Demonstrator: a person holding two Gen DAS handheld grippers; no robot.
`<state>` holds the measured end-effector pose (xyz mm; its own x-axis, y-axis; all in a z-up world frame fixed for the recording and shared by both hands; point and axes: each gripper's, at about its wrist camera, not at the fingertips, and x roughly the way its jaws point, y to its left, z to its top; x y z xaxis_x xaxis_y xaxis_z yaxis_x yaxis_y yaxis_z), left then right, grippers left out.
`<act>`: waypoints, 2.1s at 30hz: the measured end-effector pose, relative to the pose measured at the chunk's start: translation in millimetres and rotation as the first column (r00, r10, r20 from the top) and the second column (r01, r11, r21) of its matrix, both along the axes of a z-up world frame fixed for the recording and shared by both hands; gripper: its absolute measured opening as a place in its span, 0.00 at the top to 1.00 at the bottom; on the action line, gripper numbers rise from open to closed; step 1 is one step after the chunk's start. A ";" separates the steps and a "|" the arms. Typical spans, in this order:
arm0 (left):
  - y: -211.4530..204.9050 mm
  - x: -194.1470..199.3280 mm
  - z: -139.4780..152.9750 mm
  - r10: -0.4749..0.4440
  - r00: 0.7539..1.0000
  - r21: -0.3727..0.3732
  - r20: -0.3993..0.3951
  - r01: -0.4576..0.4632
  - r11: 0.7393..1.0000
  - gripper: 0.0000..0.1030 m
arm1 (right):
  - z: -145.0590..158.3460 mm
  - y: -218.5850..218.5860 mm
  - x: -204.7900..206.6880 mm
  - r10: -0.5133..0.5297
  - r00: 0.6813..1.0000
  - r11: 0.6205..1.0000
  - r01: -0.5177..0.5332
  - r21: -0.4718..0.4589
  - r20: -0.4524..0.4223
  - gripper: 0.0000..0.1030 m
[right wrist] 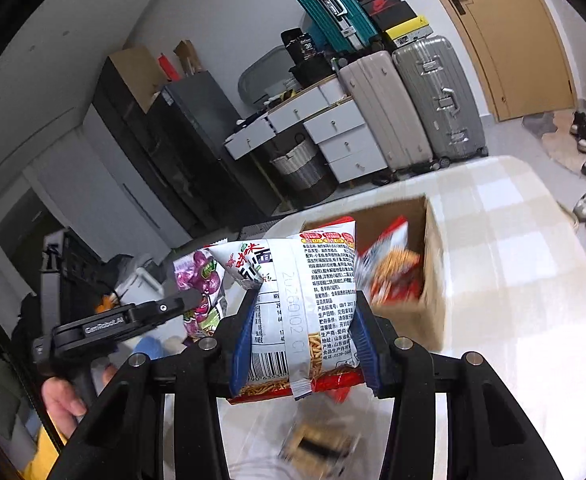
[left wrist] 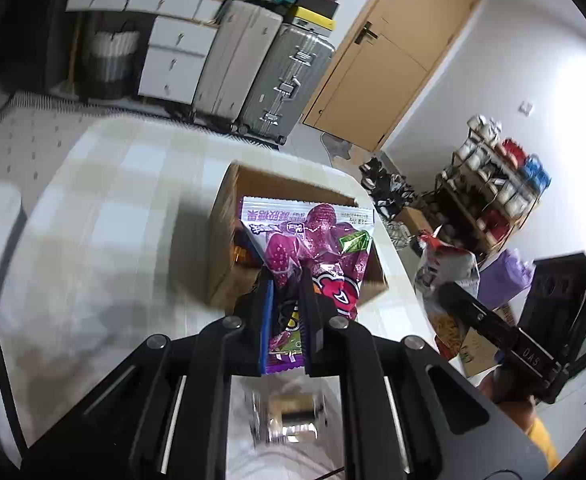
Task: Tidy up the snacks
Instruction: 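Lift both held packets and carry them over the box with both tools, then lower both packets into the box and open both tools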
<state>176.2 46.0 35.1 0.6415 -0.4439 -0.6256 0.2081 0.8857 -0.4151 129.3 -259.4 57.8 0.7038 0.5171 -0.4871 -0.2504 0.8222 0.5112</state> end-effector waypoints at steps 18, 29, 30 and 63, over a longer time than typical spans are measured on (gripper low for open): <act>-92.4 168.9 -34.0 -0.038 0.988 0.194 -0.150 0.067 0.979 0.92 | -37.5 1.0 144.2 -0.048 0.986 0.990 0.025 -0.142 -0.160 0.57; -107.8 176.7 -74.2 -0.043 0.984 0.355 -0.174 0.103 0.929 0.91 | -52.0 25.9 159.3 0.019 0.986 0.959 -0.066 -0.277 -0.167 0.57; -108.6 177.5 -75.6 -0.038 0.983 0.371 -0.177 0.103 0.923 0.91 | -53.5 27.4 160.3 0.019 0.986 0.957 -0.066 -0.284 -0.166 0.57; -73.5 143.7 -53.9 -0.018 0.993 0.302 -0.119 0.054 0.952 0.57 | -37.5 26.3 143.2 -0.056 0.995 0.939 0.024 -0.343 -0.082 0.52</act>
